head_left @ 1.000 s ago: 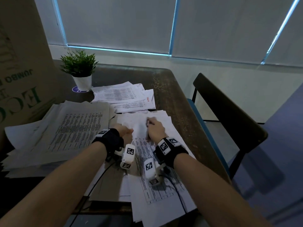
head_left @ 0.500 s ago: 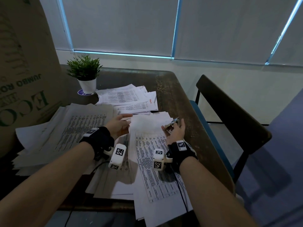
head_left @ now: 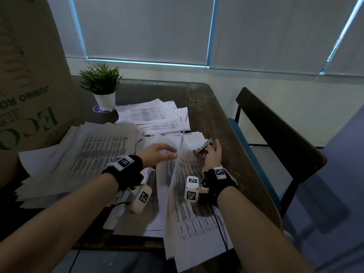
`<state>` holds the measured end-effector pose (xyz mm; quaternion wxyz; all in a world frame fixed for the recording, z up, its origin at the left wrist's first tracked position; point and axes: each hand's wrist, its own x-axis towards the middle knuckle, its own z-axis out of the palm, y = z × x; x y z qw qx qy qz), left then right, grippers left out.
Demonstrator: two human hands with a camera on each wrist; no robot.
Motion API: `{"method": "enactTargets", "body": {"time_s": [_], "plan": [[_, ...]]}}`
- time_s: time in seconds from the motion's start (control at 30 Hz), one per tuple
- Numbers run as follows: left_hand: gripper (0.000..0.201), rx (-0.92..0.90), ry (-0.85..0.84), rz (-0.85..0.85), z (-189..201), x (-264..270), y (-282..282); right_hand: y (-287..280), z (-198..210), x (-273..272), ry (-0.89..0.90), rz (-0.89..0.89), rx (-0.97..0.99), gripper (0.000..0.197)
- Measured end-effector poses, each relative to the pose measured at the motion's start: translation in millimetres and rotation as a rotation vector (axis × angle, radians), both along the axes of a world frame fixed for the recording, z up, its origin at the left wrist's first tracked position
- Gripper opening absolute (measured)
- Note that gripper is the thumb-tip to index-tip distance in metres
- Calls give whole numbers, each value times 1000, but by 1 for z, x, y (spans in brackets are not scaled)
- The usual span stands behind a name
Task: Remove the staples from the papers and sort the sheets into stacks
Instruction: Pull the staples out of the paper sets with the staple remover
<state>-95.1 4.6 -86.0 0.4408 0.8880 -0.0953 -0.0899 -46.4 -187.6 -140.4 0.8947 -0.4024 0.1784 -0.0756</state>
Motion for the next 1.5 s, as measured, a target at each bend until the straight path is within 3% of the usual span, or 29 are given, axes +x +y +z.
{"method": "enactTargets", "body": {"time_s": [0.07,0.13,0.2,0.3,0.5,0.63,0.83,0.97,1.03,1.1,1.2,1.33,1.43,1.5], "plan": [[76,-25,40,31,1,3,-1,0,-1,2,-3,2,-5,49],[86,-13,42,42,3,4,-3,-1,-2,3,-12,-7,10,48],[78,1,47,31,6,3,-5,-1,-3,3,-29,-8,25,48],[51,-18,-5,143,4,2,-8,-2,-4,3,-50,4,43,48],[80,182,-20,-5,6,-1,-13,-2,-4,3,-46,1,39,48],[76,340,-114,-118,6,-1,-20,0,-3,1,-35,-1,18,47],[63,359,-194,7,4,3,-18,-3,-2,1,-34,18,35,47],[30,338,-140,120,5,4,-12,-4,-4,3,-33,30,35,48],[29,223,-85,120,3,4,-9,-4,-4,3,-36,32,35,47],[36,77,53,59,5,-3,-10,-4,-4,4,-29,32,26,48],[21,162,208,-97,10,-15,-13,-1,-5,5,-5,17,-4,50],[18,225,74,94,16,-8,-7,5,4,13,67,-28,-172,52],[27,260,0,251,37,5,13,8,21,17,33,-33,-143,53],[31,401,-4,277,59,13,36,11,29,15,8,-1,-118,50]]}}
